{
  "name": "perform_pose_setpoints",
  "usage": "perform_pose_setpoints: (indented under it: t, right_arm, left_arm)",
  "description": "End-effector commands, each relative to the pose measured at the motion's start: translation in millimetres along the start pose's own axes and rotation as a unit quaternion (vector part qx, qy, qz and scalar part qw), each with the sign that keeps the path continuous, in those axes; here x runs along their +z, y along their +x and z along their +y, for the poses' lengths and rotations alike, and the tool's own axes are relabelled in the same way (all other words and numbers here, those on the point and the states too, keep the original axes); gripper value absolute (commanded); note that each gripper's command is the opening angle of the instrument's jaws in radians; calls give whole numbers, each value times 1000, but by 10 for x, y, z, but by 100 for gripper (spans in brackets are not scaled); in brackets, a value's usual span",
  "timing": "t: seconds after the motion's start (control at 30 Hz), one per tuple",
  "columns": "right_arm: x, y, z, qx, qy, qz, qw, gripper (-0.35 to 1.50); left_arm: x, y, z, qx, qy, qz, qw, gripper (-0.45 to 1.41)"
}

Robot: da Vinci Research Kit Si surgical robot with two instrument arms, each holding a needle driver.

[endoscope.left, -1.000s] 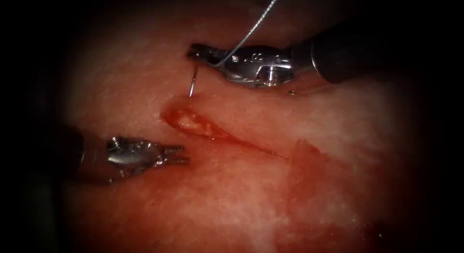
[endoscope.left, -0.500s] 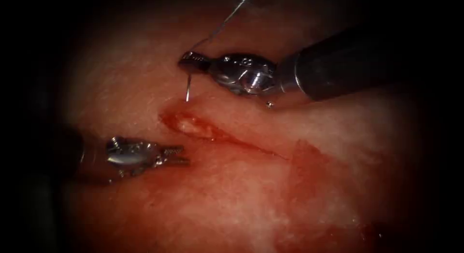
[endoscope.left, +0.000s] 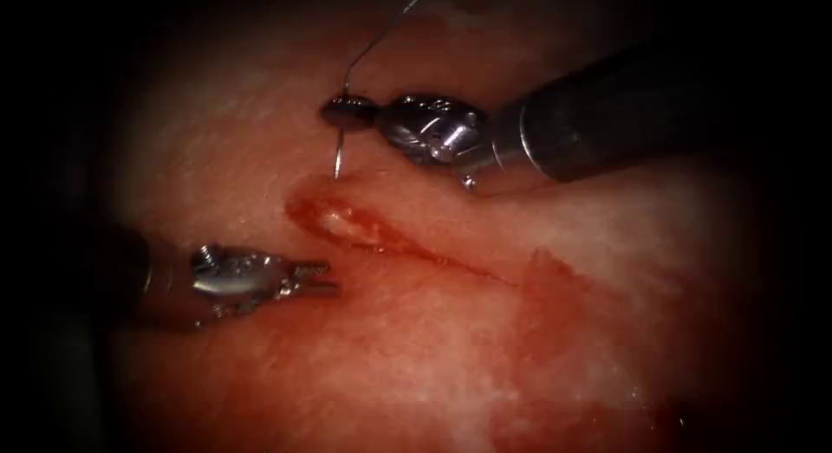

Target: Wound Closure

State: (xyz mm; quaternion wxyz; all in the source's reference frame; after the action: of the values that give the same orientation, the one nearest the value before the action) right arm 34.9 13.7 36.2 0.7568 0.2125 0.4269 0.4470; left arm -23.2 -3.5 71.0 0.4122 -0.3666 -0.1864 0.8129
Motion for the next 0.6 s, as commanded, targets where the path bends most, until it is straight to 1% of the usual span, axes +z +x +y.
perform_pose_setpoints:
  t: [0.03,0.17,0.33,0.47,0.6]
  right_arm:
    - [6,-10,-5,9,0,-5,1000,-35]
    - [5,-10,-5,29,-1,-10,1000,-35]
    - [7,-20,-16,64,19,-38,997,-35]
    - [9,-35,-35,85,42,-71,993,-35]
    - [11,-47,-47,101,59,-86,989,-35]
  left_arm:
    - [7,-11,9,-2,-2,-2,1000,2]
    - [7,-11,9,-2,-2,-3,1000,2]
    - [7,-11,9,-1,-2,-3,1000,2]
    - [5,-12,6,0,-4,-3,1000,2]
    - [3,-12,4,0,-5,-4,1000,0]
